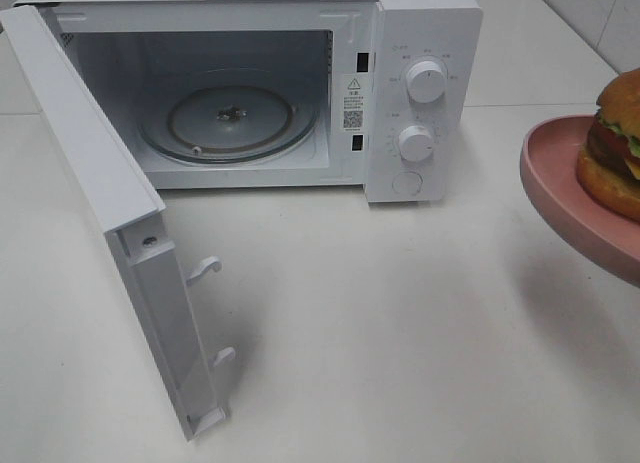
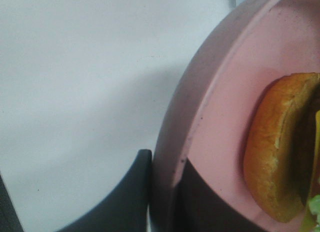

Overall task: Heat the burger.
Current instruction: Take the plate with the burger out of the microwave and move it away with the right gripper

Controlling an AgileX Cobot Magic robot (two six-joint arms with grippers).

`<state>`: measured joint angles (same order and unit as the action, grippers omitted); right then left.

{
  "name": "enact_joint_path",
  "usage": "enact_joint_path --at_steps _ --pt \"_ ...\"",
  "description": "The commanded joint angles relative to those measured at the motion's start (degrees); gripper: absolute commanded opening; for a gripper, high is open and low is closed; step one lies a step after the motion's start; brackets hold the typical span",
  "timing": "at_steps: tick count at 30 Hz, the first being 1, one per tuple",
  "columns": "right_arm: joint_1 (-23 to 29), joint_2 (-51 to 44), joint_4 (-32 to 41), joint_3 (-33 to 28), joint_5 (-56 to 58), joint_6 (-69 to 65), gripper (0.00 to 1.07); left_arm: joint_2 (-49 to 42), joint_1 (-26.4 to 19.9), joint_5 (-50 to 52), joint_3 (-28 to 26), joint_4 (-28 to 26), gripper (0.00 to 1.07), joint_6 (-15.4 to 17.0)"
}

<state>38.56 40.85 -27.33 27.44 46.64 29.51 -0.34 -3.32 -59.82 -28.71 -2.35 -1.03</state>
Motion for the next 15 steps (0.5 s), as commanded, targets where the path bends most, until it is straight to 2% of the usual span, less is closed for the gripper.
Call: enact_joint_path --at_steps 1,9,10,15 --pt "-0.3 -0.8 -3.2 0.5 -2.4 -2.3 0.0 -1.0 0.0 0.4 0.2 -0.2 1.0 -0.2" --pt "-0.3 -0.8 -5.4 0.5 0.2 -12.1 0.0 -1.0 0.0 0.4 0.2 -0.2 1.0 -0.2" --pt "-0.3 -0.8 -8.6 0.5 1.7 -16.2 0.0 -1.0 0.0 0.4 0.2 -0.2 1.0 -0.2" --pt "-0.3 0.6 -13.9 0.5 5.2 -24.0 0.0 -1.0 0.0 0.4 0.2 -0.2 1.0 -0.2"
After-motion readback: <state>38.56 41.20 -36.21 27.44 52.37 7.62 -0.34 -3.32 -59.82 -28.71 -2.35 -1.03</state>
